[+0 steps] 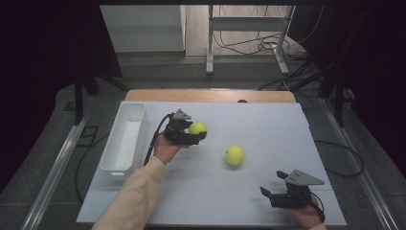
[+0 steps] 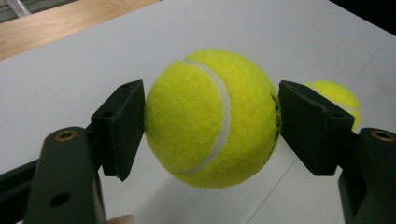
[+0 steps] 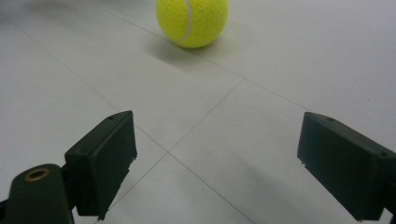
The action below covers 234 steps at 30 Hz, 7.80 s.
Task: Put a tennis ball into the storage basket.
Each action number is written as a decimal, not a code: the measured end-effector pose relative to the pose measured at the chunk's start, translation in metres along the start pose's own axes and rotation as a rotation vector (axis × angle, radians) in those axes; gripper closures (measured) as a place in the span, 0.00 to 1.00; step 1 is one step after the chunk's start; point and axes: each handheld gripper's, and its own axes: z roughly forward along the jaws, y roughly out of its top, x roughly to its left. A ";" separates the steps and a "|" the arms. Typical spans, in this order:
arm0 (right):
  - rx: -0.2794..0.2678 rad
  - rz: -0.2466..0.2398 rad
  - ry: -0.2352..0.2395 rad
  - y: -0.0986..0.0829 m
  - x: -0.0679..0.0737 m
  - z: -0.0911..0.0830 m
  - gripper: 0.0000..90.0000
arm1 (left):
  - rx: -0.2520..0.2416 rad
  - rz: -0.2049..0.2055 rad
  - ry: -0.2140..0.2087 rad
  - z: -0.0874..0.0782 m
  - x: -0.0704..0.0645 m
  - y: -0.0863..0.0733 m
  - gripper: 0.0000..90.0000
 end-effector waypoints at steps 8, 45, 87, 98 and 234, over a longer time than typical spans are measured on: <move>0.001 0.000 -0.001 0.000 0.000 0.000 0.14 | -0.015 -0.002 -0.003 -0.007 -0.001 0.000 0.30; 0.001 0.001 -0.003 0.000 0.000 0.000 0.14 | -0.081 -0.013 0.004 -0.046 0.004 0.000 0.30; 0.005 0.005 -0.014 0.000 -0.001 0.001 0.14 | -0.164 -0.056 0.068 -0.090 0.027 0.001 0.30; 0.005 0.004 -0.014 0.000 0.000 0.001 0.14 | -0.167 -0.077 0.079 -0.096 0.036 -0.002 0.30; 0.016 0.011 -0.024 -0.001 -0.001 0.002 0.14 | -0.041 -0.290 0.402 -0.128 0.154 -0.041 0.30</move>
